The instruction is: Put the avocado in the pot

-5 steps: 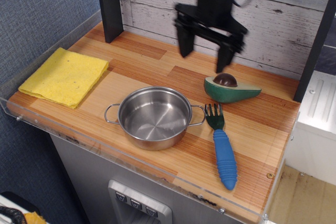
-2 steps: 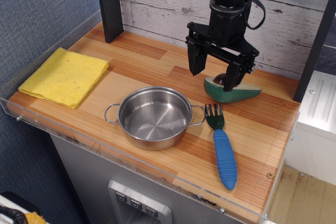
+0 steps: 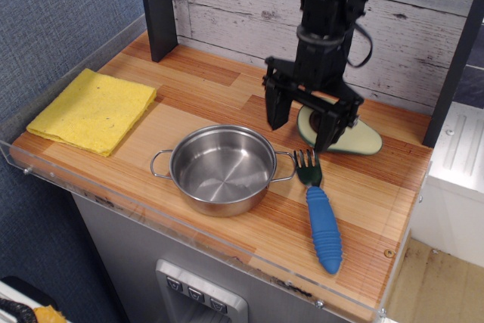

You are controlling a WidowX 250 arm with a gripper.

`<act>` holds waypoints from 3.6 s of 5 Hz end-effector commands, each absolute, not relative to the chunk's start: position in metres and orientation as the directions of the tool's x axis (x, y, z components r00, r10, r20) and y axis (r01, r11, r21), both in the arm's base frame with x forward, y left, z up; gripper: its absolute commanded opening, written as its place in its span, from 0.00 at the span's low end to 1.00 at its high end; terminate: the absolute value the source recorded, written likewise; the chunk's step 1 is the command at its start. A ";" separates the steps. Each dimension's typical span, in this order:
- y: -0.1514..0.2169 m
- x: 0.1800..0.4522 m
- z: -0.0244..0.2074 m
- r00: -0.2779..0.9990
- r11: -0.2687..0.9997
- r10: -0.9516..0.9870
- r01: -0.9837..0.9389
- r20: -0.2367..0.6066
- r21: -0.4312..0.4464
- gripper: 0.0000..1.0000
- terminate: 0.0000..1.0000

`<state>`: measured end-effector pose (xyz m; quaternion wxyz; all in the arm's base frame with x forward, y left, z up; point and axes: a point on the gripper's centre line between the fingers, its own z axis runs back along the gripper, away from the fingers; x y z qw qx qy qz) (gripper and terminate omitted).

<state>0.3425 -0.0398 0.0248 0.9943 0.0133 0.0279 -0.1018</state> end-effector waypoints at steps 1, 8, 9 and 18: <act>-0.037 0.342 0.020 0.980 0.982 -0.189 0.189 -0.058 0.006 1.00 0.00; -0.103 0.373 0.065 0.986 0.991 -0.118 0.125 0.116 -0.055 1.00 0.00; -0.101 0.376 0.049 0.996 0.997 -0.047 0.052 0.081 -0.057 1.00 0.00; -0.046 0.379 0.017 0.993 0.993 0.061 -0.070 0.098 0.096 0.00 0.00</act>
